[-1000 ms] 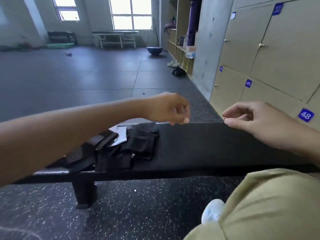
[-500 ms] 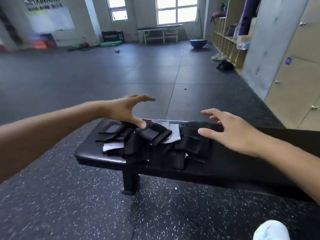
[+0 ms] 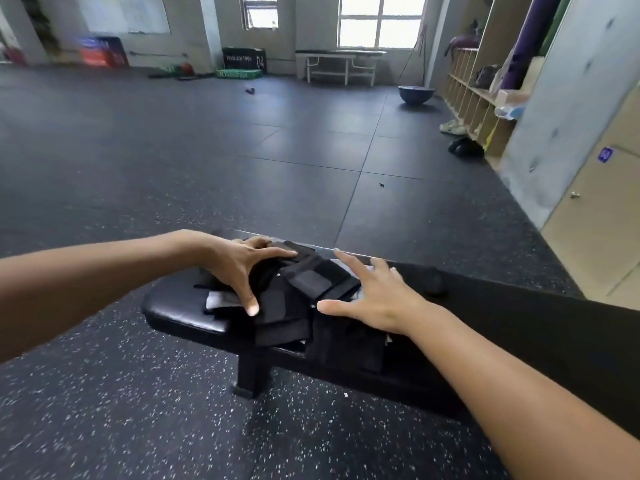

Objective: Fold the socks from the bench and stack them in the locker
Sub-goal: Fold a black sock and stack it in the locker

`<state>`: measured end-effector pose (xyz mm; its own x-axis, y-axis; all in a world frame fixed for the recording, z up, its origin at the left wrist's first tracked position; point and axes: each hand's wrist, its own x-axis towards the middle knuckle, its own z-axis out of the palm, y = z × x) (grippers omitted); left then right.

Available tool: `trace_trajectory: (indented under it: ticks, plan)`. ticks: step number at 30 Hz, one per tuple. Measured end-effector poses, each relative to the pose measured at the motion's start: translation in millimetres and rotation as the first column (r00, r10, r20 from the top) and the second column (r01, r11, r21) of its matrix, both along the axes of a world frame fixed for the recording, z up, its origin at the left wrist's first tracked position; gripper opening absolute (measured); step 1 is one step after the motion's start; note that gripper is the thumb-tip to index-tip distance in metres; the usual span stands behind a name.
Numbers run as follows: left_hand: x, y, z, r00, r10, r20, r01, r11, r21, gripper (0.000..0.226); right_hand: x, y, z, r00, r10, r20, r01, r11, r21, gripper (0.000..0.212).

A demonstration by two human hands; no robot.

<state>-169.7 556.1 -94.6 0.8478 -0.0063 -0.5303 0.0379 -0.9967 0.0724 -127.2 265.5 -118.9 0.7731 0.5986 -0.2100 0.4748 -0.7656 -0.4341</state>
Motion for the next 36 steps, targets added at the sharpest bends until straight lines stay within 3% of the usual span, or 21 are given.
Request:
trace_trajectory:
  ticks: [4,17,36]
  plan:
    - [0,-1,-9,0.999,-0.023,0.038,0.023,1.000,0.000,0.135,3,14,-11,1.000,0.022,-0.021,-0.025,0.986,-0.164,0.110]
    - [0,-34,-12,0.997,-0.046,0.056,0.046,0.999,0.004,0.134,5,-11,-13,1.000,0.013,0.019,-0.008,0.970,-0.243,0.103]
    - [47,-223,-23,0.969,-0.221,0.108,0.221,0.975,0.012,0.125,38,-208,-22,0.998,-0.051,0.033,0.058,0.959,-0.278,0.108]
